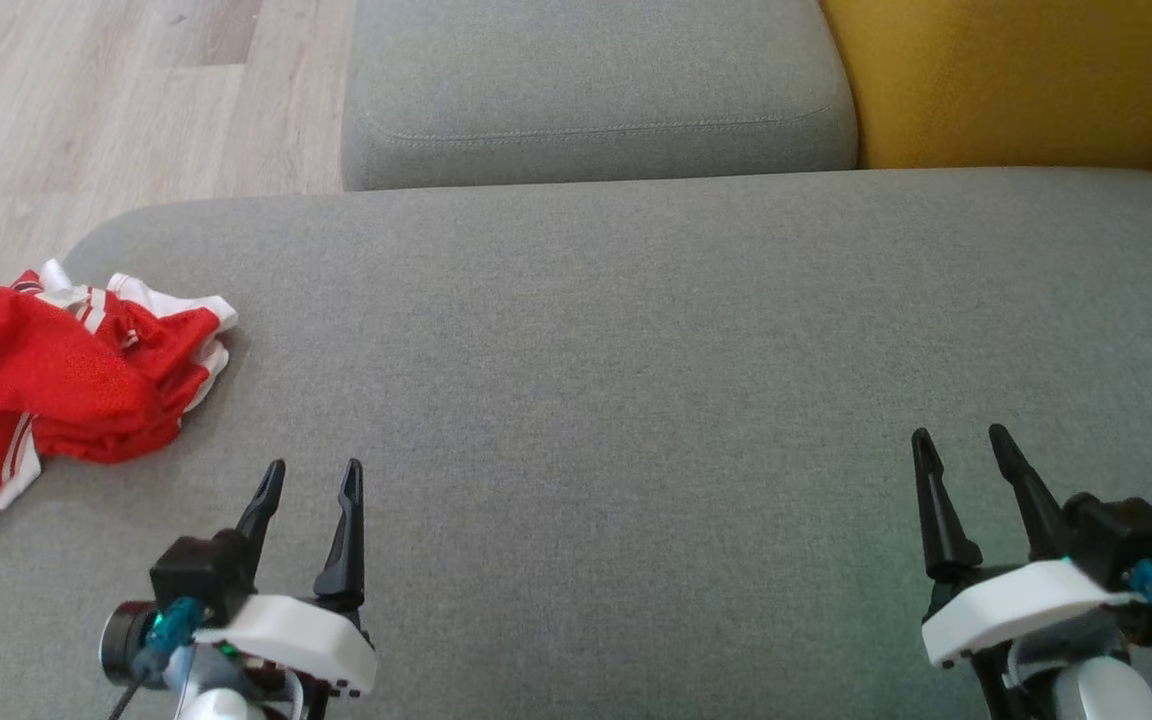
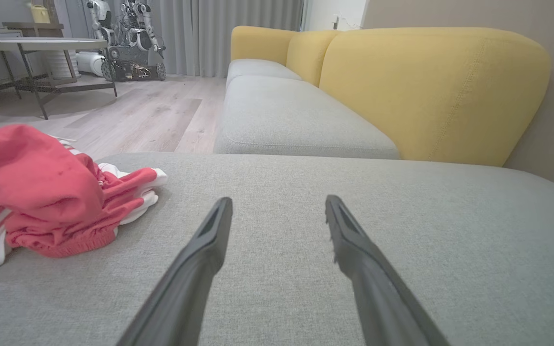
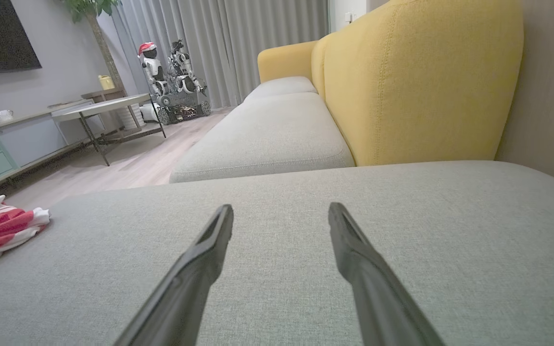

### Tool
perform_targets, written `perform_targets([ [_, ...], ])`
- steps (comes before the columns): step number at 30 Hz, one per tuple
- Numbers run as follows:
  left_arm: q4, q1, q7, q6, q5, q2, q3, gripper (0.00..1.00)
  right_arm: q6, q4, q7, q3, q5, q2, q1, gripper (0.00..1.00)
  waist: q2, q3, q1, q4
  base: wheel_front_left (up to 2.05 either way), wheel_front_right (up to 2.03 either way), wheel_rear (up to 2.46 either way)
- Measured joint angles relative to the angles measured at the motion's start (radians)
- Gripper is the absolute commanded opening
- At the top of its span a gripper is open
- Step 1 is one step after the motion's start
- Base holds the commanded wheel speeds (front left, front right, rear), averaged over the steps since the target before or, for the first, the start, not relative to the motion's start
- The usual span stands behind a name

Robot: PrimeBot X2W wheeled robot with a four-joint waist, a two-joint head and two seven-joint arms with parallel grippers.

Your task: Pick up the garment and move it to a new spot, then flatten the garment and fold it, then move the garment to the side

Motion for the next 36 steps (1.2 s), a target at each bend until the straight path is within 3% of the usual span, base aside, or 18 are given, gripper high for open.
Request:
perform_targets([
  [14,0.050,0.000,-0.039,0.026,0.115,-0.004,-0.008,1.00,0.000,-0.007,-0.010,-0.018,-0.092,0.012,0.010,1.00,0.0000,-0.004,0.0000,0.000,0.00,0.00,0.00],
  [36,0.062,-0.001,-0.039,0.027,0.094,-0.019,-0.001,1.00,0.000,0.012,-0.018,-0.031,-0.038,0.013,0.010,1.00,0.0000,0.001,0.0000,0.005,0.00,0.00,0.00],
])
